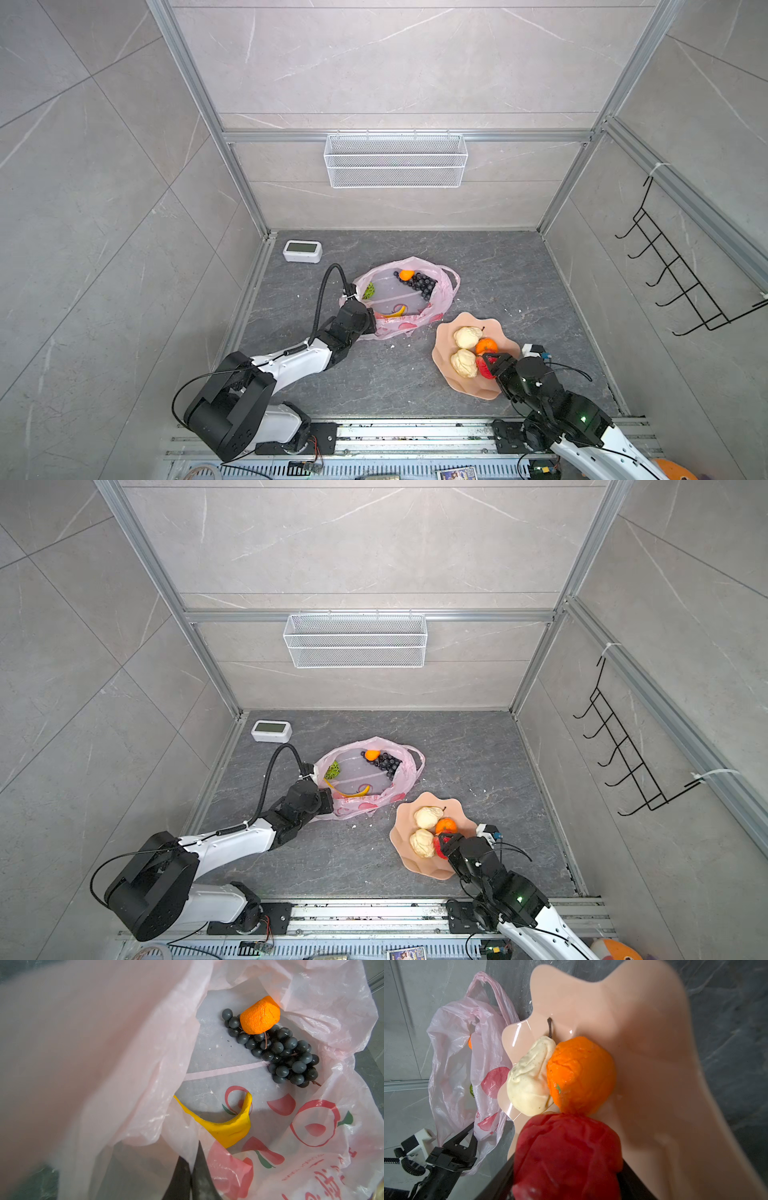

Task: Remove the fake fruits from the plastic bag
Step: 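Lower the apple into the peach bowl and open the right gripper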

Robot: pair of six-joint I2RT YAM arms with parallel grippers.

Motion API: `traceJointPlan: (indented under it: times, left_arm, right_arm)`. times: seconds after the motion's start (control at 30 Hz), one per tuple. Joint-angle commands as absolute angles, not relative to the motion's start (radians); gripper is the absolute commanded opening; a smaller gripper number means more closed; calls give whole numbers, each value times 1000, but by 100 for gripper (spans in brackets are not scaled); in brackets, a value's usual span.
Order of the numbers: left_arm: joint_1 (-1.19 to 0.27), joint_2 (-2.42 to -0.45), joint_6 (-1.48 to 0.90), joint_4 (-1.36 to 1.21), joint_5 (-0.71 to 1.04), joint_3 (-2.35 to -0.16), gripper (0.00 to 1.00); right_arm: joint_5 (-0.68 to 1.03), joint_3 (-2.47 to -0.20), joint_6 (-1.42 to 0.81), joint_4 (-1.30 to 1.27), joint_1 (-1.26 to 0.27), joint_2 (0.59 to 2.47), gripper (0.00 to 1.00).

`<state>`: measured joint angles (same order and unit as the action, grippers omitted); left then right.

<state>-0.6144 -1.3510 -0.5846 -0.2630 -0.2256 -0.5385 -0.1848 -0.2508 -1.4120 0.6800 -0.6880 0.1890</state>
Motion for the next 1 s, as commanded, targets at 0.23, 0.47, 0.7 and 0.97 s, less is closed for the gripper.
traceJointPlan:
  times: [0.23,0.47,0.7,0.97]
  left_arm:
    - [-610,-1359,-589,-293,-224,-571,5]
    - [-610,-1359,-589,-293,-224,-571,6]
    - [-610,-1358,-589,-293,-225,-571,5]
    - [-609,-1355,-587,-291,-227,-570,6]
  right_arm:
    - [-188,-247,-1451,726,-692,209,72]
    - [-223,-314,-1432,799,-691,253,79]
    - [-245,-381,-1407,843,-691,318,83]
    - [-289,-453,-1421,947,-691,378,84]
